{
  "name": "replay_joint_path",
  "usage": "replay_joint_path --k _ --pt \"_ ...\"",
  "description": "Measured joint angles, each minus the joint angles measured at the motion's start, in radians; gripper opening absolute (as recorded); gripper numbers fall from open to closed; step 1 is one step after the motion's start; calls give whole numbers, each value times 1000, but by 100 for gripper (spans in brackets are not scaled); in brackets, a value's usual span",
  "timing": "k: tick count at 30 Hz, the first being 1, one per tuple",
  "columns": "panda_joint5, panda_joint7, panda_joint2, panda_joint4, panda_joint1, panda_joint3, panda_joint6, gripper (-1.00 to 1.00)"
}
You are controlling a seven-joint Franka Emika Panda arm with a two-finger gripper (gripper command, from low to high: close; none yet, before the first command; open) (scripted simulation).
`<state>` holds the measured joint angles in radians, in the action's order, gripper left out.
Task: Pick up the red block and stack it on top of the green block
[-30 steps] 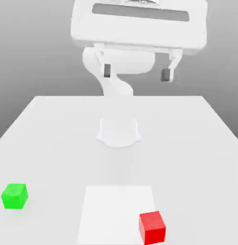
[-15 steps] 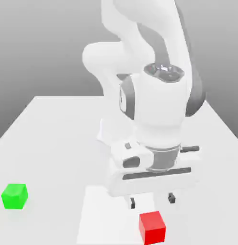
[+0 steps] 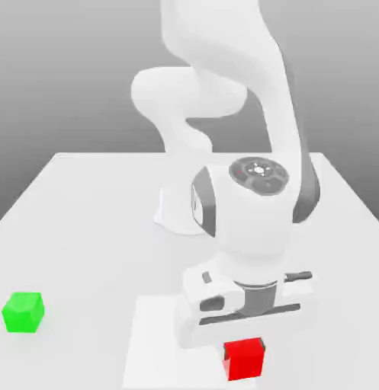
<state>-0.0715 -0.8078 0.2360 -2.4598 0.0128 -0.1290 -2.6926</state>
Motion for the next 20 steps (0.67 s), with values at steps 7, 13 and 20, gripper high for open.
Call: replay_joint_path --k 7,13,20 --pt "64 -185 -81 -39 -157 197 43 -100" --pt "110 -354 -130 -75 -319 364 57 -100" --pt "246 -355 23 -56 -422 382 -69 100"
